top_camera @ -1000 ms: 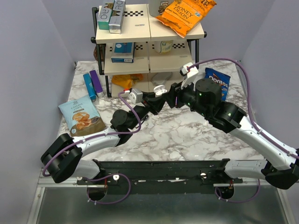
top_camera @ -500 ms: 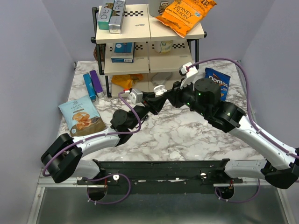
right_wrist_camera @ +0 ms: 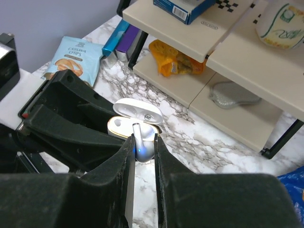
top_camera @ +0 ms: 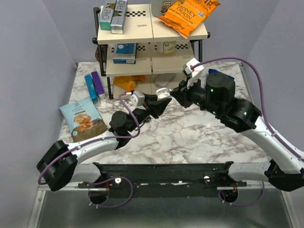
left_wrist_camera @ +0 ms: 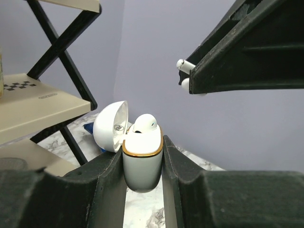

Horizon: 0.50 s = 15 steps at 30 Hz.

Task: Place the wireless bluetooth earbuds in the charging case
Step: Place the earbud at the center of the board.

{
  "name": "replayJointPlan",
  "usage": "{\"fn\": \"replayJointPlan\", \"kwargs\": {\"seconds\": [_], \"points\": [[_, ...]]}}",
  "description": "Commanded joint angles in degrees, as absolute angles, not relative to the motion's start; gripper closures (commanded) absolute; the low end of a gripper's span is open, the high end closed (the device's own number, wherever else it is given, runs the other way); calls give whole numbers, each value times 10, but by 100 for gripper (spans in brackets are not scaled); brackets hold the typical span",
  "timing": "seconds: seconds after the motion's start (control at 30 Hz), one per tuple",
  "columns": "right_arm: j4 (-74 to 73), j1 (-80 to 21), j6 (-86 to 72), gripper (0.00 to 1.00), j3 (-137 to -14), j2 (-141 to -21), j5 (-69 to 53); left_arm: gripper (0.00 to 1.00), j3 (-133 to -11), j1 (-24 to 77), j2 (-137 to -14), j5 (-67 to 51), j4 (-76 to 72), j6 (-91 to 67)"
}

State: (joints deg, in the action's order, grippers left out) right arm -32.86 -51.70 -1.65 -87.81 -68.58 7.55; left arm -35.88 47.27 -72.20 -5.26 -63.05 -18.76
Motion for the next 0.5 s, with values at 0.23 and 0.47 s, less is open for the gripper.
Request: {"fn": "replayJointPlan", "kwargs": {"seconds": [0.23,0.47], "points": [[-390,-530,49,99,-784,-689,137,100,-270,458,-545,-27,-484,-140],[-318,-519,47,99,-657,-783,5,100,-218,459,-399,20,-395,-126]]}}
